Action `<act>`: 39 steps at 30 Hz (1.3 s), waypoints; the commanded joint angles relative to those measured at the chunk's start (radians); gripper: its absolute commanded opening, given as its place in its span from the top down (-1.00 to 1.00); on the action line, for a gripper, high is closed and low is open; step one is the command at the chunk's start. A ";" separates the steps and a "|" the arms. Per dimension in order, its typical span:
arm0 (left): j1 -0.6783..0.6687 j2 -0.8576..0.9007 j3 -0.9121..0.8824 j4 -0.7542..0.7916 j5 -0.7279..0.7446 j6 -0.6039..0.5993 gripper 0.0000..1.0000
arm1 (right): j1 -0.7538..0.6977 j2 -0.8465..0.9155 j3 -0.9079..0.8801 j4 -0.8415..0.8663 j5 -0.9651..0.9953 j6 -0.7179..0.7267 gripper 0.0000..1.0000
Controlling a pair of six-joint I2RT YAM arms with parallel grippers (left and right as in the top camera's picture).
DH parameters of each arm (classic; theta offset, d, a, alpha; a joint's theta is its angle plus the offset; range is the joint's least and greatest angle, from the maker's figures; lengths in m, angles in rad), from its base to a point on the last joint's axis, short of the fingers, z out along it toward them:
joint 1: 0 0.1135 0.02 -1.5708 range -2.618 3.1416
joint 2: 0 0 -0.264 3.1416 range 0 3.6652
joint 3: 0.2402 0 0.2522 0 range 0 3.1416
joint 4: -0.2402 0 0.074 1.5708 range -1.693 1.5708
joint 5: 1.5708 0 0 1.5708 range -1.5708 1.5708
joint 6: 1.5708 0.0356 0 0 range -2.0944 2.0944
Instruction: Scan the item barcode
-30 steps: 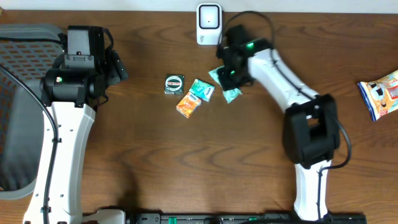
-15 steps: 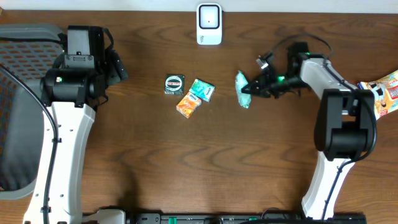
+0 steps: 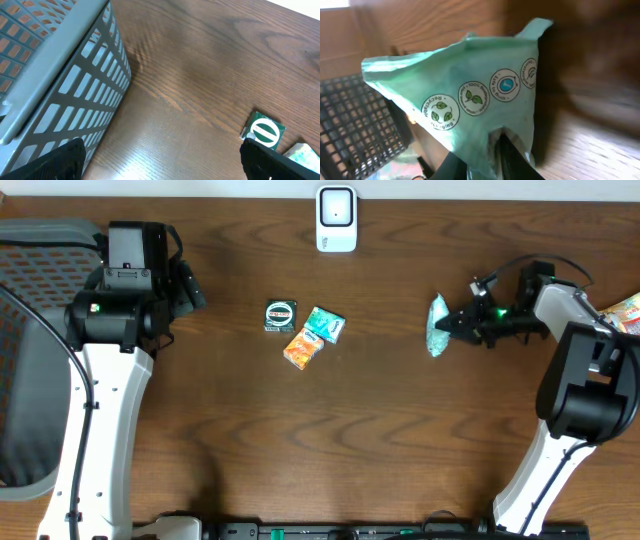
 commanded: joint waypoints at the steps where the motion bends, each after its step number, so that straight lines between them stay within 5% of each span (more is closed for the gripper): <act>1: 0.003 0.004 0.003 -0.004 -0.013 0.013 -0.95 | -0.019 0.003 -0.003 -0.022 0.169 0.010 0.68; 14: 0.003 0.004 0.003 -0.004 -0.013 0.013 -0.96 | -0.048 0.003 0.219 -0.264 0.501 0.010 0.42; 29: 0.003 0.004 0.003 -0.004 -0.013 0.013 -0.96 | 0.003 0.003 0.347 -0.419 0.547 -0.085 -0.50; 39: 0.003 0.004 0.003 -0.004 -0.013 0.013 -0.96 | 0.120 0.003 0.347 -0.379 0.552 -0.085 -0.51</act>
